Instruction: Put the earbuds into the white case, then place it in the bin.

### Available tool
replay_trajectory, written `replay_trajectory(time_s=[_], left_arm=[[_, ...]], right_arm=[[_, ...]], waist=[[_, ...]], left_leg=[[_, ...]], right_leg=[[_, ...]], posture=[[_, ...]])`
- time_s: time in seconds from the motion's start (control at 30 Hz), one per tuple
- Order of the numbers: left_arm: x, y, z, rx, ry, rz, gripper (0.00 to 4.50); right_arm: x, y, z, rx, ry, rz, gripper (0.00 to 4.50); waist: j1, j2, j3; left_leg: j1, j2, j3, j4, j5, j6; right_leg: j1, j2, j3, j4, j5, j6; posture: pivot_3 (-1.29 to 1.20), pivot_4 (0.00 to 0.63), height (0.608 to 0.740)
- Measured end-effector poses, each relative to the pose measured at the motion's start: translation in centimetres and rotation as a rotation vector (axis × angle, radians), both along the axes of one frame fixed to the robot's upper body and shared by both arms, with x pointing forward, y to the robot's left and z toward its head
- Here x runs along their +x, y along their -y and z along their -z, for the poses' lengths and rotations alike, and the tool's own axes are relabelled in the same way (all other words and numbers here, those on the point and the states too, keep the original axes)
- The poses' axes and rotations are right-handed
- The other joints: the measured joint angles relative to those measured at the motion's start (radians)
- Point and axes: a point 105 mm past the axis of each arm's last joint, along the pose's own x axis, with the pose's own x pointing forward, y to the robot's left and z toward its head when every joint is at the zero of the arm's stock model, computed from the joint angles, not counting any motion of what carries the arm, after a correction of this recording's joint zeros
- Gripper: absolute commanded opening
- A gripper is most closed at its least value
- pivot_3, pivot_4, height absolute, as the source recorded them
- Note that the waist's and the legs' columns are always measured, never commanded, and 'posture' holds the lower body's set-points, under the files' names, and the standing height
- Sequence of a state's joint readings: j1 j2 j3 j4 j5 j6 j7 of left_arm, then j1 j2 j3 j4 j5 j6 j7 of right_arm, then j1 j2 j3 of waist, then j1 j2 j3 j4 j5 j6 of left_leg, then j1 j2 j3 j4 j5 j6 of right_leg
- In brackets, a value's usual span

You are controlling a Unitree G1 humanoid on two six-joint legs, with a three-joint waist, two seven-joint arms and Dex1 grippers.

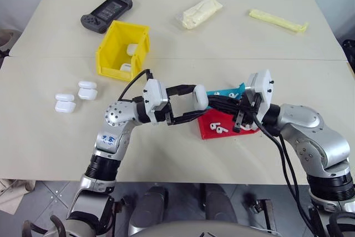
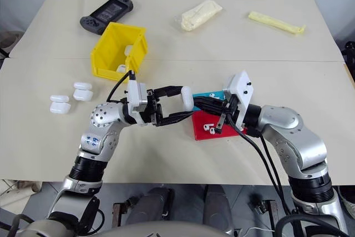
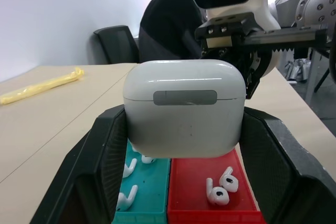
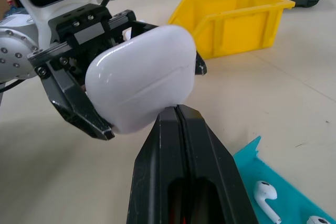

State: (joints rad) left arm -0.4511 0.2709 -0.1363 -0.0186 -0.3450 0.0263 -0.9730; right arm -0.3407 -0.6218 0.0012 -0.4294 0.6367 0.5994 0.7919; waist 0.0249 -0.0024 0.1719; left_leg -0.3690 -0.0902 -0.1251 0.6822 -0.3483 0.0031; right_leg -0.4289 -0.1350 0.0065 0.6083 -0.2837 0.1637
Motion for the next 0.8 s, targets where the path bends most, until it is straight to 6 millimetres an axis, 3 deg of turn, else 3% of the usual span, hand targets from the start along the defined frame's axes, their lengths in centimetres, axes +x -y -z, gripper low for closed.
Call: replay_trajectory(time_s=[0.27,0.43,0.8], left_arm=[[0.1,-0.3,0.6,0.025,-0.013,-0.015,2.78],[-0.1,0.2,1.0,0.038,-0.028,0.002,2.78],[0.0,0.3,1.5,0.050,-0.051,0.006,2.78]], right_arm=[[-0.2,-0.3,-0.8,-0.013,-0.017,-0.013,0.02],[-2.4,-1.8,-1.7,-0.005,-0.011,-0.136,0.02],[-3.3,-2.6,-2.5,0.037,-0.037,-0.205,0.02]], waist=[[0.000,0.000,0.000],[0.000,0.000,0.000],[0.000,0.000,0.000]], left_leg=[[0.000,0.000,0.000,0.000,0.000,0.000],[0.000,0.000,0.000,0.000,0.000,0.000],[0.000,0.000,0.000,0.000,0.000,0.000]], right_leg=[[0.000,0.000,0.000,0.000,0.000,0.000],[0.000,0.000,0.000,0.000,0.000,0.000],[0.000,0.000,0.000,0.000,0.000,0.000]], posture=[[0.00,0.150,0.740],[0.00,0.150,0.740],[0.00,0.150,0.740]])
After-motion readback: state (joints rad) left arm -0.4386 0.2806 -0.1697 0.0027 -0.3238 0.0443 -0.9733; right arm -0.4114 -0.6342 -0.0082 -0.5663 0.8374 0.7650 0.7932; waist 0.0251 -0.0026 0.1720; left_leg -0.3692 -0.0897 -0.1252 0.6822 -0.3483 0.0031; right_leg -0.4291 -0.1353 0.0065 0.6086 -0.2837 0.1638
